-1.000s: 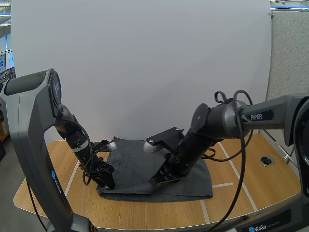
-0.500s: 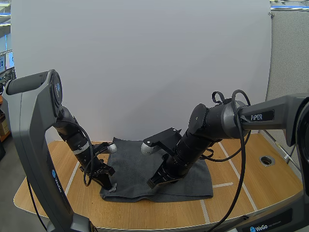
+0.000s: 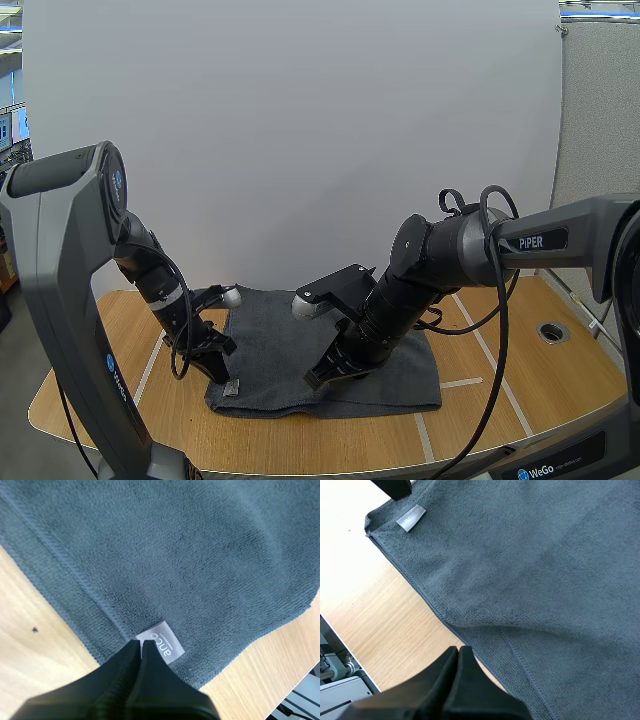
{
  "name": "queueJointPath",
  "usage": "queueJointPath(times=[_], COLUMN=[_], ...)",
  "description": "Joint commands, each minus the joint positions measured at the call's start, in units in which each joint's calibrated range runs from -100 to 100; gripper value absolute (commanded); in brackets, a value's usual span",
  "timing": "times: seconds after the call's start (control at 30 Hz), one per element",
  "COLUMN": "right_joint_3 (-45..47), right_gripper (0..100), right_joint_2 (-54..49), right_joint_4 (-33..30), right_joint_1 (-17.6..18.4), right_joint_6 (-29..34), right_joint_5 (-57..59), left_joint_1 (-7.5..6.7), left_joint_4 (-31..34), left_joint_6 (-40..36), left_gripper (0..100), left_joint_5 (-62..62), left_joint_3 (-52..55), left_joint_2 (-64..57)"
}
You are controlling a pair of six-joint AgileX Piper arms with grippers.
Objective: Fold the towel
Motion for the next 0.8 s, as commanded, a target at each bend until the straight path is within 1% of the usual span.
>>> queueJointPath(times=[0.0, 0.1, 0.2, 0.23, 0.27, 0.3, 0.33, 0.37, 0.47, 0.5, 0.53, 0.67, 0.77], right_joint_3=[0.2, 0.2, 0.2, 0.2, 0.2, 0.2, 0.2, 0.2, 0.2, 0.2, 0.2, 0.2, 0.2], right_gripper=[0, 0, 0, 0, 0, 0, 0, 0, 0, 0, 0, 0, 0], right_joint_2=[-0.3, -0.3, -0.3, -0.3, -0.3, -0.3, -0.3, -0.3, -0.3, -0.3, -0.3, -0.3, -0.3], right_joint_4=[0.0, 0.0, 0.0, 0.0, 0.0, 0.0, 0.0, 0.0, 0.0, 0.0, 0.0, 0.0, 0.0], right_joint_1=[0.1, 0.1, 0.1, 0.1, 0.1, 0.1, 0.1, 0.1, 0.1, 0.1, 0.1, 0.1, 0.1], right_joint_6=[-0.4, -0.4, -0.4, -0.4, -0.4, -0.4, -0.4, -0.4, -0.4, -0.4, -0.4, -0.4, -0.4], right_joint_5=[0.1, 0.1, 0.1, 0.1, 0.1, 0.1, 0.1, 0.1, 0.1, 0.1, 0.1, 0.1, 0.1], left_joint_1=[-0.29, -0.29, -0.29, -0.29, -0.29, -0.29, -0.29, -0.29, -0.29, -0.29, -0.29, -0.63, -0.79], left_joint_4=[0.4, 0.0, 0.0, 0.0, -0.1, -0.4, -1.0, -1.2, -2.8, -3.2, -3.4, -1.9, -1.7], left_joint_6=[-1.5, -1.6, -1.9, -1.9, -1.9, -1.9, -1.9, -1.9, -1.9, -1.9, -1.9, -1.9, -1.9], left_gripper=[3, 3, 4, 7, 12, 18, 30, 37, 71, 80, 86, 87, 87], left_joint_5=[3.0, 6.2, 6.5, 6.5, 6.5, 6.5, 6.5, 6.5, 6.5, 6.5, 6.5, 6.4, 3.3], left_joint_3=[-1.1, -1.1, -0.9, -0.9, -0.9, -0.9, -0.9, -0.9, -0.9, -0.9, -0.9, -0.8, 0.5], left_joint_2=[-6.0, -5.8, -5.7, -5.7, -5.7, -5.7, -5.7, -5.7, -5.7, -5.7, -5.7, -5.7, -5.7])
